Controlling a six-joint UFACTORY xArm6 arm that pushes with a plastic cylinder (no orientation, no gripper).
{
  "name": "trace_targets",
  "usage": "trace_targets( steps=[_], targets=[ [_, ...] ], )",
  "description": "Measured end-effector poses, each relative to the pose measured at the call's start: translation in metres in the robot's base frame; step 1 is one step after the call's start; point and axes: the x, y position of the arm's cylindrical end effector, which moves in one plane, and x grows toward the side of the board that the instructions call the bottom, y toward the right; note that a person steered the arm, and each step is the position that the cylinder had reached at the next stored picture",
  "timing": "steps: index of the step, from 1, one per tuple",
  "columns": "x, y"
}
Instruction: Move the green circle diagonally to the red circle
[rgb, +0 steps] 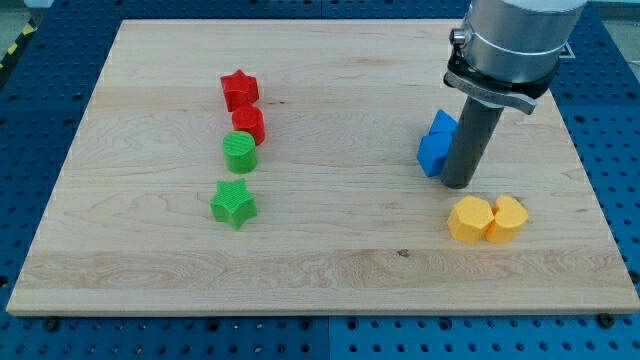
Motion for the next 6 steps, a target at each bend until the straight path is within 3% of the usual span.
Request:
trace_targets(
  steps=[1, 6],
  targets=[
    [0.003, -0.010],
    [-0.044, -0.242]
  ],
)
